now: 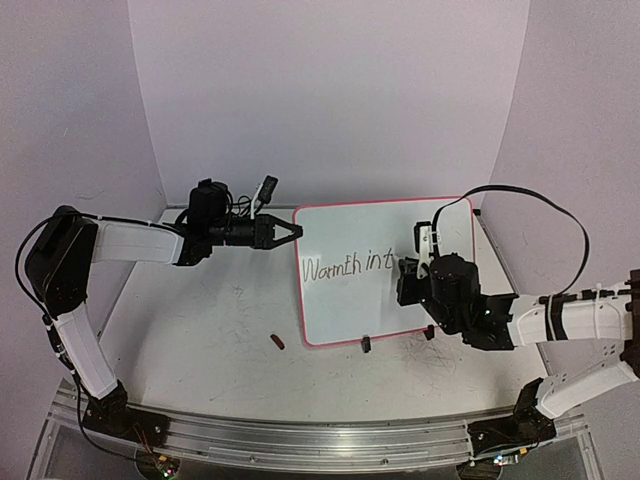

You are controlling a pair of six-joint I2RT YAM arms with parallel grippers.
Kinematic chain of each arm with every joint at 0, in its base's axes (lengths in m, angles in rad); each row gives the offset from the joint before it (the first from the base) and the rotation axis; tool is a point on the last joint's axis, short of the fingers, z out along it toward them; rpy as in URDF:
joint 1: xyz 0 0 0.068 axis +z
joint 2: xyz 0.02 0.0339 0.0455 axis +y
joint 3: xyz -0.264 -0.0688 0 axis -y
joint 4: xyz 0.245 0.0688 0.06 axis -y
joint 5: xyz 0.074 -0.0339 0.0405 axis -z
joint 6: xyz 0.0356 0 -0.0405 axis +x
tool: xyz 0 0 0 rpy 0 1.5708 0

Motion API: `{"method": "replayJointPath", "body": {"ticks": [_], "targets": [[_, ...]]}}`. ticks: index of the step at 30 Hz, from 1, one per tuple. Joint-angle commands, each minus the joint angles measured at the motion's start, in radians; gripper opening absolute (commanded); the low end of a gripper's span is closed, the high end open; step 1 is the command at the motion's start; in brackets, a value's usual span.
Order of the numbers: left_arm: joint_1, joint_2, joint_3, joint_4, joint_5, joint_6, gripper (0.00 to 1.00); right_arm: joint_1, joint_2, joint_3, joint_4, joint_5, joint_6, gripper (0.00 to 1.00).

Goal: Write a sentence on the whiteboard

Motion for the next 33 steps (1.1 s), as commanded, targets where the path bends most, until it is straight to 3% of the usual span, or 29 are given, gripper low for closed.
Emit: {"method": "replayJointPath", "body": {"ticks": [1,6,10,33], "targets": [[-0.038,-0.005,0.007,-0.051,-0.003,0.031,0.00,-0.007,-0.063,-0.004,0.005,0.006,0.002,0.00],[-0.039,-0.004,0.008,-0.051,-0.001,0.031,0.00,-0.079,-0.109,-0.031,0.066,-0.129,-0.002,0.00],[-0.038,-0.006,0.007,-0.051,-0.002,0.031,0.00,-0.091,-0.085,-0.010,0.076,-0.152,-0.030,0.00],[-0.038,-0.005,0.009,-0.053,-0.002,0.033,0.00,-0.092,-0.050,-0.004,0.006,-0.115,-0.016,0.00]]}}
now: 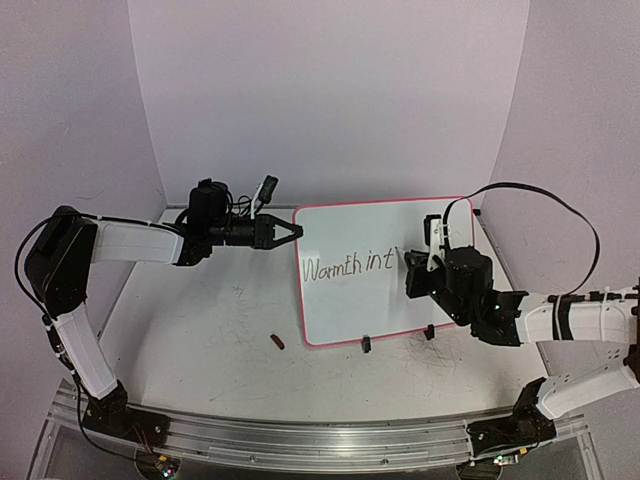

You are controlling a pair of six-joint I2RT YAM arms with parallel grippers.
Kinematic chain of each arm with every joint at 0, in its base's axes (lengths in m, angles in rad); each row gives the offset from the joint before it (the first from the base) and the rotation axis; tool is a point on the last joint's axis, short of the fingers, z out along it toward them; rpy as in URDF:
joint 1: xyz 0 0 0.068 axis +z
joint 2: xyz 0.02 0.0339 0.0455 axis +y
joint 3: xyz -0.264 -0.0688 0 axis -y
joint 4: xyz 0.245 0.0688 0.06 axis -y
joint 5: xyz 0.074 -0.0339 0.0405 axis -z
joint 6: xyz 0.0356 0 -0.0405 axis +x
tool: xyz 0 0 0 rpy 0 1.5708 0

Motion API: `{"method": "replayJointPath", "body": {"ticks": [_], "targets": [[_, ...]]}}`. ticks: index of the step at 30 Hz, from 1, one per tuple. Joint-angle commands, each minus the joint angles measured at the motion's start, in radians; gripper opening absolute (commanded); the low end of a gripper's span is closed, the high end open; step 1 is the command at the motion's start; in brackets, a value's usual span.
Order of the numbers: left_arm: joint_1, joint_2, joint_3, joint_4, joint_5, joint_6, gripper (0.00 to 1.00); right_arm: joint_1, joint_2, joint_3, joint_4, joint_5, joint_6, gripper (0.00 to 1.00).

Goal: Write a sentence on the whiteboard

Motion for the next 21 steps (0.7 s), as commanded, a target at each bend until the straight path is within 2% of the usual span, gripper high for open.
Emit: {"method": "replayJointPath", "body": {"ticks": [1,21], "targets": [[-0.037,-0.002,0.009,-0.052,-0.002,0.031,0.00,0.000,-0.007,0.017,-0.038,0.018,0.019,0.00],[-0.037,-0.001,0.010,-0.051,0.001,0.029,0.00,0.036,-0.032,-0.047,-0.098,0.011,0.091,0.00]]}}
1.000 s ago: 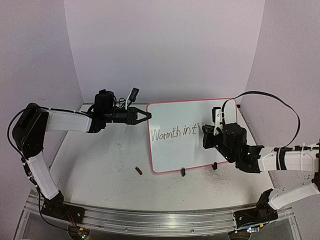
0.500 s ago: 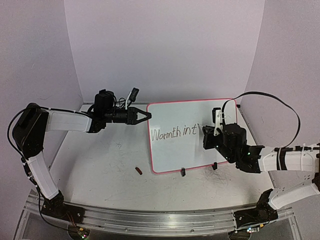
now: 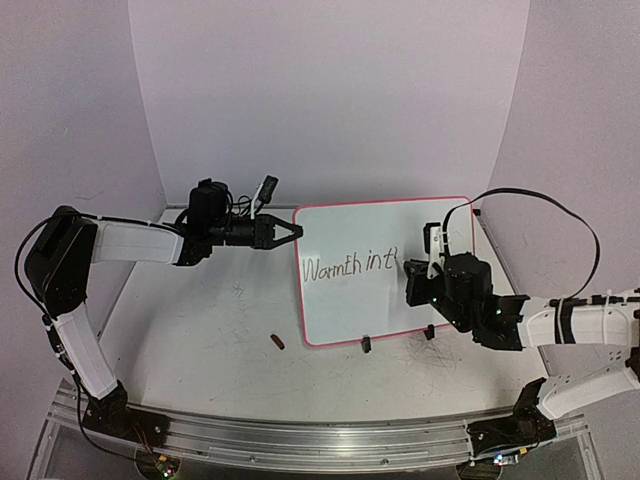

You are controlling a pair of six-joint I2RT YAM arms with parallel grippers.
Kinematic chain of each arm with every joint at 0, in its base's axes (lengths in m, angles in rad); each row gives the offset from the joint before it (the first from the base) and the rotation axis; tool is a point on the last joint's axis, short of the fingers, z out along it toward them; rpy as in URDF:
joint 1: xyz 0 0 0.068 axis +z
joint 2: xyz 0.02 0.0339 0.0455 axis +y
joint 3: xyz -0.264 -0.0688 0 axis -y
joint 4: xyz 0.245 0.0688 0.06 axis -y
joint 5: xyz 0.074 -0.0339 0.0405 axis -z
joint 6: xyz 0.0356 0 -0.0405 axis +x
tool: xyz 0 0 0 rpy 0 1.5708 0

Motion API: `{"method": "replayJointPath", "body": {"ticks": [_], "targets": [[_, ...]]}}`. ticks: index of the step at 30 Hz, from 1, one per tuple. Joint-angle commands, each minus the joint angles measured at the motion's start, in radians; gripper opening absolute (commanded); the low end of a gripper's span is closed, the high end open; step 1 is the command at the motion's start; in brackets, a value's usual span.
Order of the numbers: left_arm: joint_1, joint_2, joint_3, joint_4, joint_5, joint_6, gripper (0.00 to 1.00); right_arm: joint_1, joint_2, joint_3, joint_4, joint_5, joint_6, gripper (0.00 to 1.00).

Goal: Write a sentence on the whiteboard

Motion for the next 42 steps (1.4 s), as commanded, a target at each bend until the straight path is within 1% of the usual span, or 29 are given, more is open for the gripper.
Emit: {"method": "replayJointPath", "body": {"ticks": [1,11,19,27,42], "targets": [[-0.037,-0.002,0.010,-0.051,0.001,0.029,0.00,0.014,-0.010,-0.023,-0.045,0.012,0.035,0.00],[-0.037,-0.003,0.010,-0.051,0.001,0.029,0.00,0.046,-0.003,-0.024,-0.058,0.035,0.060,0.00],[-0.037,-0.003,0.009,-0.051,0.000,0.029,0.00,0.044,0.016,0.002,-0.009,0.069,0.034,0.00],[-0.037,-0.004,0.009,-0.051,0.000,0.031,0.00,0.022,0.043,0.024,0.031,0.071,0.007,0.00],[-0.037,-0.002,0.009,-0.052,0.000,0.031,0.00,0.010,0.039,0.038,0.039,0.121,-0.001,0.00]]}}
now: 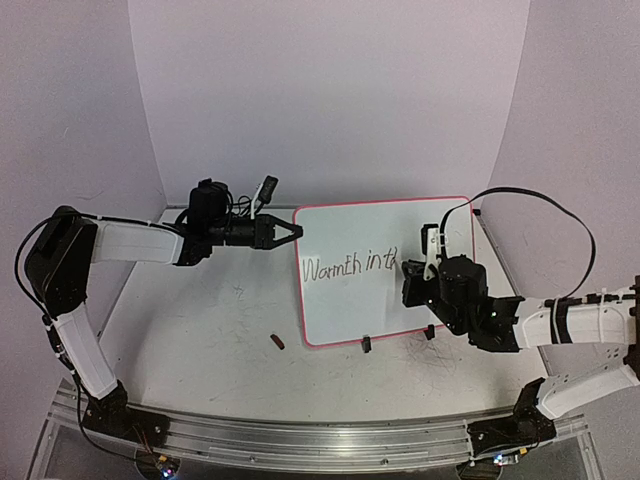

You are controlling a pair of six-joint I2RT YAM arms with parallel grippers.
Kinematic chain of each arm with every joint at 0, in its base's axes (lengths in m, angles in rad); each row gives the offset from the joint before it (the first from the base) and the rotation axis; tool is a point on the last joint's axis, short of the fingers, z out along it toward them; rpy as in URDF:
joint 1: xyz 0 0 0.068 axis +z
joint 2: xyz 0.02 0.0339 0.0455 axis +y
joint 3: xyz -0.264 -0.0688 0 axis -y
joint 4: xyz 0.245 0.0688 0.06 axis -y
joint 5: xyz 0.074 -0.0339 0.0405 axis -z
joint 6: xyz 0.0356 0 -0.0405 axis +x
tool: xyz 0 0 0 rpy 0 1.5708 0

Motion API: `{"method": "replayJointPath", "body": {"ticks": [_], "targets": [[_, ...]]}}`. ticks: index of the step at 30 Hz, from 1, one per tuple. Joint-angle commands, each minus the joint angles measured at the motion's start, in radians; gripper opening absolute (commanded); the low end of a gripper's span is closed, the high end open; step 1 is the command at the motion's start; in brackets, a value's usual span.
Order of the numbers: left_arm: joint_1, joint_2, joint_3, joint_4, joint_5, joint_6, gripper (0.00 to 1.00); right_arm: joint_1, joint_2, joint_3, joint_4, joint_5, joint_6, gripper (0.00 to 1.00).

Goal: Write a sentence on the whiteboard

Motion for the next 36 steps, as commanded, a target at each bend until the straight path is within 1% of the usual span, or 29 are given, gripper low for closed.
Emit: {"method": "replayJointPath", "body": {"ticks": [1,7,22,36], "targets": [[-0.037,-0.002,0.009,-0.050,0.003,0.032,0.00,-0.018,0.007,0.031,0.009,0.070,-0.006,0.00],[-0.037,-0.003,0.009,-0.050,0.003,0.032,0.00,-0.018,-0.008,0.024,-0.023,0.091,0.015,0.00],[-0.037,-0.001,0.009,-0.050,0.003,0.032,0.00,-0.018,-0.043,-0.020,-0.119,0.011,0.068,0.00],[-0.037,-0.003,0.009,-0.050,0.002,0.033,0.00,-0.018,-0.114,-0.007,-0.116,-0.026,0.039,0.00]]}}
